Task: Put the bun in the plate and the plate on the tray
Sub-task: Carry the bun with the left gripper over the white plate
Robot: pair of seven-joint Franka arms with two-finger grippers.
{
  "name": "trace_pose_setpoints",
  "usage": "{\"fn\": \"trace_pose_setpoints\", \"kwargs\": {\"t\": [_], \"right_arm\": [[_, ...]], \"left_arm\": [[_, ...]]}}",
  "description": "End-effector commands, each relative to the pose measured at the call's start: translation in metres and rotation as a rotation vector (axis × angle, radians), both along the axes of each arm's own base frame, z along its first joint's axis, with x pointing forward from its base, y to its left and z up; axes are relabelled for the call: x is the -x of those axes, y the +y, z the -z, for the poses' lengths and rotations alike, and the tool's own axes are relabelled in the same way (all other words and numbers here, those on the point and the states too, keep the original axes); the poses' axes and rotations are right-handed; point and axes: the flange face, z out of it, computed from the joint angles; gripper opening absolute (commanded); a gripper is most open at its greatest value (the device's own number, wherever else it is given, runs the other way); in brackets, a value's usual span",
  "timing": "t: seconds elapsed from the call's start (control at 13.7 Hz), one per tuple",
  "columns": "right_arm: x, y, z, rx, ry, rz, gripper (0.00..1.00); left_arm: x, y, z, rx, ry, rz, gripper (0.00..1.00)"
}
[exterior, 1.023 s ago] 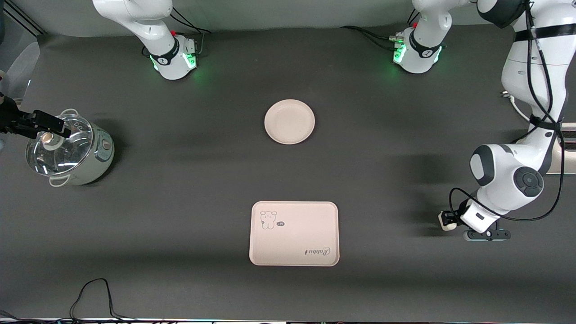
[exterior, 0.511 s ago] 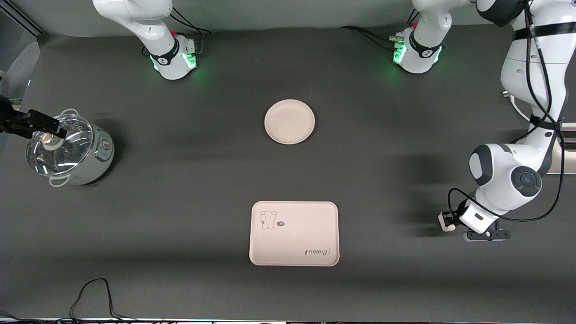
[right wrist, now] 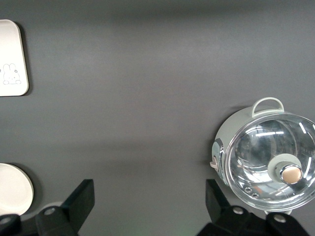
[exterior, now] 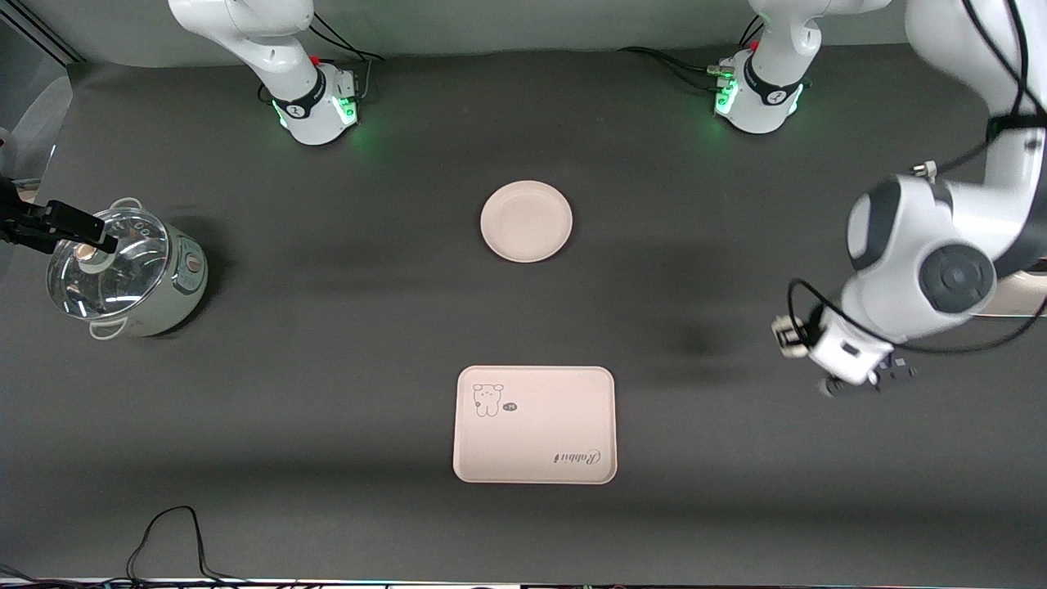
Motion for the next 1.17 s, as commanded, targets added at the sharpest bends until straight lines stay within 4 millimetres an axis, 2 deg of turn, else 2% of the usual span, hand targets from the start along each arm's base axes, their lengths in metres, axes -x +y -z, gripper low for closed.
{"fn": "trace_pose_setpoints", "kwargs": {"t": [0.0, 0.22, 0.29, 0.44, 0.58, 0.66, 0.8, 0.88, 1.1], "right_arm": [[0.002, -0.006, -0.007, -0.014, -0.016, -0.004, 1.0], [0.001, -0.003, -0.007, -0.014, -0.017, -0.008, 1.0], [0.002, -0.001, -0.008, -0.013, -0.019, -0.011, 1.0], [0.002, -0.001, -0.009, -0.014, -0.019, -0.01, 1.0], [0.002, -0.002, -0.006, -0.015, -0.011, -0.01, 1.0], [0.0, -0.001, -0.004, -0.015, -0.008, -0.011, 1.0], [-0.002, -0.001, -0.002, -0.014, -0.008, -0.013, 1.0], [-0.002, 0.001, -0.002, -0.014, -0.008, -0.016, 1.0], [-0.007, 0.005, 0.009, -0.016, 0.012, -0.019, 1.0]], "left_arm": [[0.039, -0.078, -0.019, -0.008, 0.015, -0.081, 0.27], [0.09, -0.191, -0.009, 0.013, 0.005, -0.133, 0.27], [0.11, -0.223, 0.002, 0.022, -0.01, -0.164, 0.27], [0.159, -0.291, 0.029, 0.038, -0.025, -0.192, 0.3], [0.21, -0.351, 0.069, 0.045, -0.024, -0.204, 0.3], [0.23, -0.371, 0.09, 0.053, -0.023, -0.215, 0.3], [0.26, -0.395, 0.128, 0.069, -0.031, -0.211, 0.3], [0.267, -0.4, 0.145, 0.072, -0.034, -0.2, 0.3], [0.271, -0.399, 0.178, 0.035, -0.026, -0.177, 0.32]]}}
